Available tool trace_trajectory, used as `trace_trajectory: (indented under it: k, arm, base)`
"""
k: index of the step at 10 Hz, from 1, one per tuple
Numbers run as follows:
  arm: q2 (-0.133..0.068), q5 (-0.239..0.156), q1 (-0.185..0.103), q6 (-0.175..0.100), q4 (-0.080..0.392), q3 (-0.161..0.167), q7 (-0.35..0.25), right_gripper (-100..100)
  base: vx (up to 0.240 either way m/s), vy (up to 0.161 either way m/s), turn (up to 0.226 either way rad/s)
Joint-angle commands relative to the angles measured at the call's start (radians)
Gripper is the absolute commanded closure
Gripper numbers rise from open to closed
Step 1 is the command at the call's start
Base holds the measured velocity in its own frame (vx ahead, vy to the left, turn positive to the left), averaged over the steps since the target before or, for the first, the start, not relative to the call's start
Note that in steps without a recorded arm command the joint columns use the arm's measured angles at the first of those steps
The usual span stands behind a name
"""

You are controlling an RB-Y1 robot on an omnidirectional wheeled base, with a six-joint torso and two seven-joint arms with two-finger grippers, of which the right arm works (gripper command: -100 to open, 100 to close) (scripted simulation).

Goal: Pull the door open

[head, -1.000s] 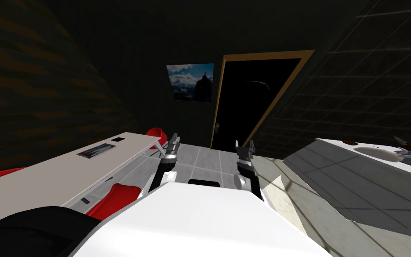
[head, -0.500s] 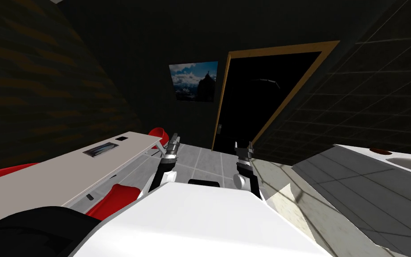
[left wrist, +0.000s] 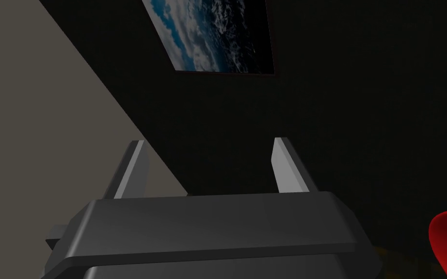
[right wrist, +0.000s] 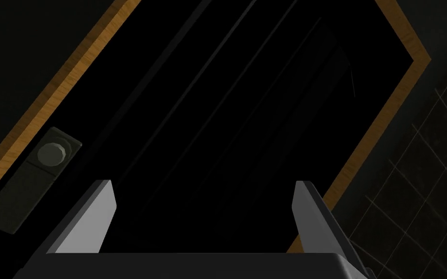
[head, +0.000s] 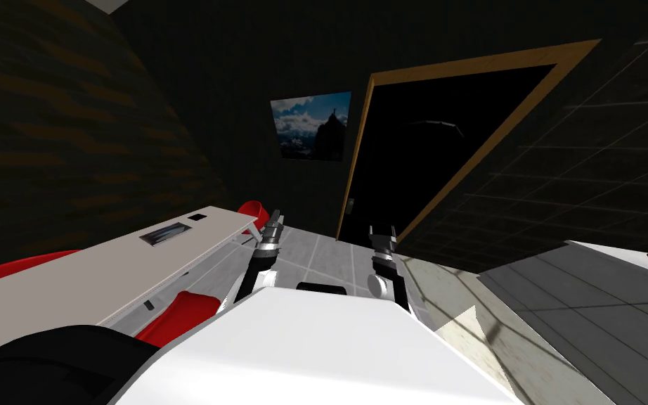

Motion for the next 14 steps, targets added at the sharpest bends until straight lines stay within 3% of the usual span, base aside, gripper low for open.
trace_trajectory:
  k: [1,14]
  arm:
    - [-0.007,-0.039,-0.004,0.000,0.022,0.001,-0.021,-100]
    - [-0.044,-0.323,-0.045,0.027,0.180,0.018,-0.147,-100]
  base:
    - [0.104,-0.009,0.104]
    - [0.101,-0.011,0.084]
